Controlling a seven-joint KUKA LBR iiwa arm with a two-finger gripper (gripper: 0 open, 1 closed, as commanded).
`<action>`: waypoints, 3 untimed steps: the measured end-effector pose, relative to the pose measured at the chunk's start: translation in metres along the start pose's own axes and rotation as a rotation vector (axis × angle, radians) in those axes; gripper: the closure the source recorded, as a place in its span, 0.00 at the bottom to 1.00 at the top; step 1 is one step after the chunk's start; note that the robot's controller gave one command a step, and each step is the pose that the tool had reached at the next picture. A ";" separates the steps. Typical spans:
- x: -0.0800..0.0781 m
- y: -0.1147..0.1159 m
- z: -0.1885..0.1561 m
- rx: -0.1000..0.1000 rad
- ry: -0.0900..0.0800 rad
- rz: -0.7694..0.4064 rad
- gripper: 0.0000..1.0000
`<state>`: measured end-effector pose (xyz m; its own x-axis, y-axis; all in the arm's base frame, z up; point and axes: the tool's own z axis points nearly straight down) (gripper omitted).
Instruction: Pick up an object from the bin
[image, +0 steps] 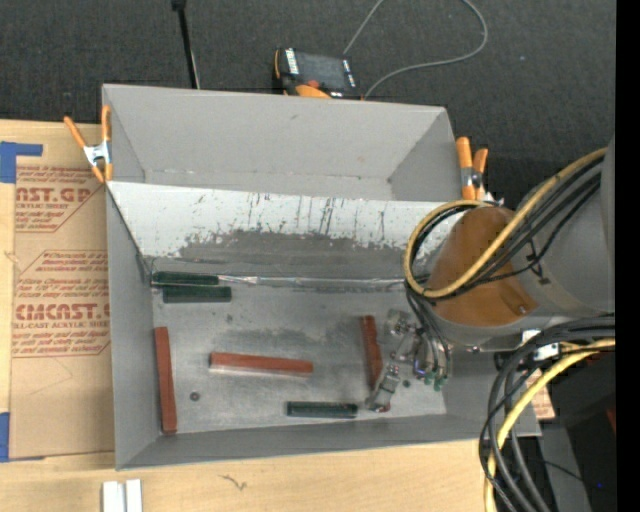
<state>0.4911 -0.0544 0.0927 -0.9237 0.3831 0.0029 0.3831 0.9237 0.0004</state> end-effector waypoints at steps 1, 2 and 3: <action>-0.010 0.013 0.023 -0.001 -0.005 0.143 0.00; -0.065 0.002 0.022 0.001 -0.007 -0.043 0.00; -0.087 -0.034 0.023 0.002 -0.005 -0.413 0.00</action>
Offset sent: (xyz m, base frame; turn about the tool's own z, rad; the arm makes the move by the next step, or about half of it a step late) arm 0.0136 0.0081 -0.0227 0.1431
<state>0.5583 -0.1185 0.0698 -0.9998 -0.0200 -0.0021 -0.0200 0.9998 -0.0012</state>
